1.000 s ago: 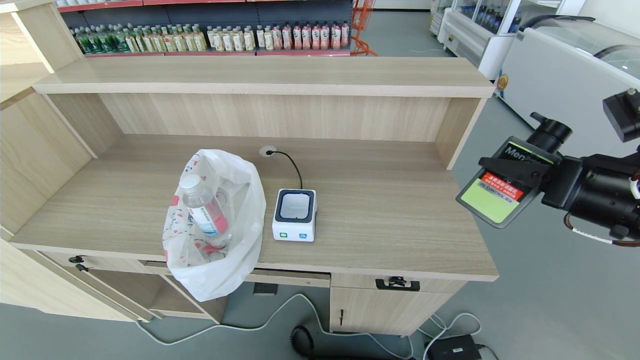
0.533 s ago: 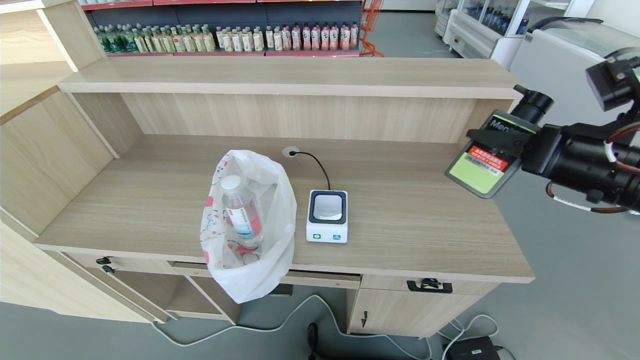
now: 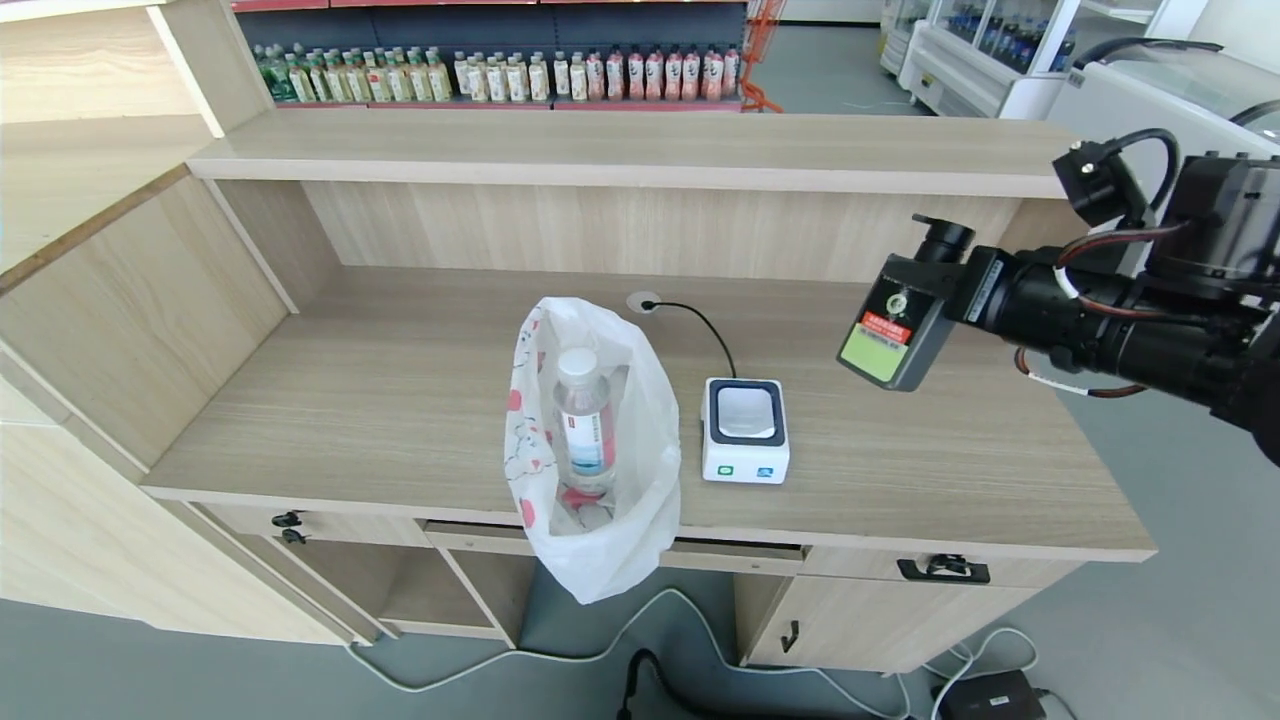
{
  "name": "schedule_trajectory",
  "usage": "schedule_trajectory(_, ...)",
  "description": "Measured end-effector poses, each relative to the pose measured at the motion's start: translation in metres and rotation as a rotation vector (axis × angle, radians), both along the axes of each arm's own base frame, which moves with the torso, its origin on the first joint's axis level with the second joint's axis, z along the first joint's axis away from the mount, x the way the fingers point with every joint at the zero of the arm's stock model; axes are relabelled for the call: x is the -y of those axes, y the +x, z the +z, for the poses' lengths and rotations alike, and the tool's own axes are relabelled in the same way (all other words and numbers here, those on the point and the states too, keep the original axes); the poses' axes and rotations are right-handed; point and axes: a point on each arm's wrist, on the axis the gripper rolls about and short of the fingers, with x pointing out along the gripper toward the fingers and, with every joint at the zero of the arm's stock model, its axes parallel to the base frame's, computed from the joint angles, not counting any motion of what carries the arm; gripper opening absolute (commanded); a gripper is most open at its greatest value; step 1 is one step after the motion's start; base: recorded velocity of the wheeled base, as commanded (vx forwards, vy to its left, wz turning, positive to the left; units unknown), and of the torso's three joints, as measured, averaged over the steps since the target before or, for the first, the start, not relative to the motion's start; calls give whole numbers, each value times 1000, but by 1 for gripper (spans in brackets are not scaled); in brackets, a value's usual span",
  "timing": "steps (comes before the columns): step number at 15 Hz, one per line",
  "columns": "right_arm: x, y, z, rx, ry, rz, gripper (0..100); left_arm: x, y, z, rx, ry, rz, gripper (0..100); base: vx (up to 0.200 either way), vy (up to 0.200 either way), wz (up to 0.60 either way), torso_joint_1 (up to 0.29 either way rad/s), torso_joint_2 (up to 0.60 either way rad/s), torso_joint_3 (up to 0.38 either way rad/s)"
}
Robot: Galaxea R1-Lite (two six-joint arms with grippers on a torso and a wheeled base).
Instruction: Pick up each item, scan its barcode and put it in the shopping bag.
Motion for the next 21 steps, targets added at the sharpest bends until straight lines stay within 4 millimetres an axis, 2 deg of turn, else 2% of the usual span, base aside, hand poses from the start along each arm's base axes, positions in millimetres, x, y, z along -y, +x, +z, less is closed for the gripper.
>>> schedule_trajectory(4,-9,12,-16,-57,15,15,0,0,0,0,0,0,2,100,0,0,0,0,0,0)
schedule_trajectory(6,-13,19,-21,-15,26,20,0,0,0,0,0,0,-1,100,0,0,0,0,0,0)
schedule_trajectory(11,-23,31,-43,-44,14,2,0,0,0,0,0,0,-1,100,0,0,0,0,0,0)
schedule_trajectory(13,-24,36,-46,-18,23,-1,0,0,0,0,0,-1,1,100,0,0,0,0,0,0)
schedule_trajectory(21,-52,46,-60,53,-2,75,0,0,0,0,0,-3,0,100,0,0,0,0,0,0)
